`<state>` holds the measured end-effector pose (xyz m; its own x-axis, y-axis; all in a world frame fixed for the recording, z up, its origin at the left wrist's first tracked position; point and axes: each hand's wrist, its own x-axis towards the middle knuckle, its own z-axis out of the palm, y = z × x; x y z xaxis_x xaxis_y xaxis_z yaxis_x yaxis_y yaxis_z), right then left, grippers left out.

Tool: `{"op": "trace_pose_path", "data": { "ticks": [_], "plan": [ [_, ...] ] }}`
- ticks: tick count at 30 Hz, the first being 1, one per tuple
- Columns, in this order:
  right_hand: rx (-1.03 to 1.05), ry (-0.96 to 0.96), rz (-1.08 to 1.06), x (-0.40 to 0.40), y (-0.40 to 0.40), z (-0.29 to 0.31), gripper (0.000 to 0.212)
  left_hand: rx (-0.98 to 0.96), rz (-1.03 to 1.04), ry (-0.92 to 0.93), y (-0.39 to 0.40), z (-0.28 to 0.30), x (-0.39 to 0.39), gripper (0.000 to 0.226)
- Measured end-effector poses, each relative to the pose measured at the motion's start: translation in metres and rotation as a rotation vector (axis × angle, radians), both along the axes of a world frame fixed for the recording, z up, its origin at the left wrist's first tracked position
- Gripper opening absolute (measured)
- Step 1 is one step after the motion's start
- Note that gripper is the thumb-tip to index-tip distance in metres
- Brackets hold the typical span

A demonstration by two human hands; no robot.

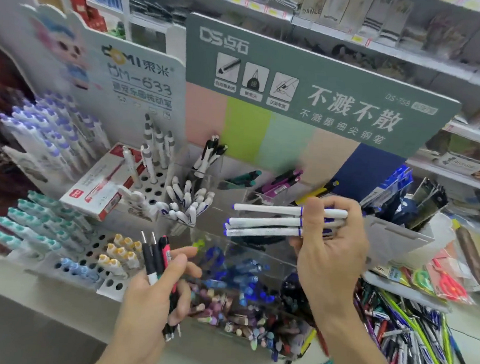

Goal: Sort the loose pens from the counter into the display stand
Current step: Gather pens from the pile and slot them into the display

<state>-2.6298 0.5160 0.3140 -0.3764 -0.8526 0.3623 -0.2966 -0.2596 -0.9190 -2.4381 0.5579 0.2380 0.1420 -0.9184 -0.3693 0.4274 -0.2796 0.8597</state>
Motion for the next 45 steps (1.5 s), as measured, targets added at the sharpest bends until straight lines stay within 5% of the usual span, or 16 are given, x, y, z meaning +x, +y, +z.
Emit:
{"op": "trace_pose_path", "data": {
  "ticks": [7, 13, 26, 33, 41, 45],
  "plan": [
    [-0.110, 0.393, 0.334, 0.058, -0.054, -0.011, 0.025, -0.066, 0.199, -0.451, -0.020, 0.015, 0.034, 0.007],
    [-0.097, 0.658, 0.468, 0.074, -0.071, -0.022, 0.030, -0.125, 0.240, -0.742, -0.046, 0.014, 0.034, 0.025],
    [0.041, 0.859, 0.626, 0.093, -0.085, -0.017, 0.019, -0.238, 0.308, -0.864, -0.050, 0.000, 0.030, 0.027],
    [-0.030, 0.794, 0.631, 0.080, -0.064, -0.034, 0.067, -0.270, 0.309, -0.860, -0.047, 0.001, 0.028, 0.020],
    [-0.073, 1.105, 0.533, 0.092, -0.076, -0.037, 0.063, -0.226, 0.319, -0.814, -0.045, 0.002, 0.032, 0.021],
    [-0.097, 1.082, 0.533, 0.081, -0.065, -0.048, 0.070, -0.214, 0.311, -0.832, -0.048, 0.002, 0.031, 0.024]
  ]
}}
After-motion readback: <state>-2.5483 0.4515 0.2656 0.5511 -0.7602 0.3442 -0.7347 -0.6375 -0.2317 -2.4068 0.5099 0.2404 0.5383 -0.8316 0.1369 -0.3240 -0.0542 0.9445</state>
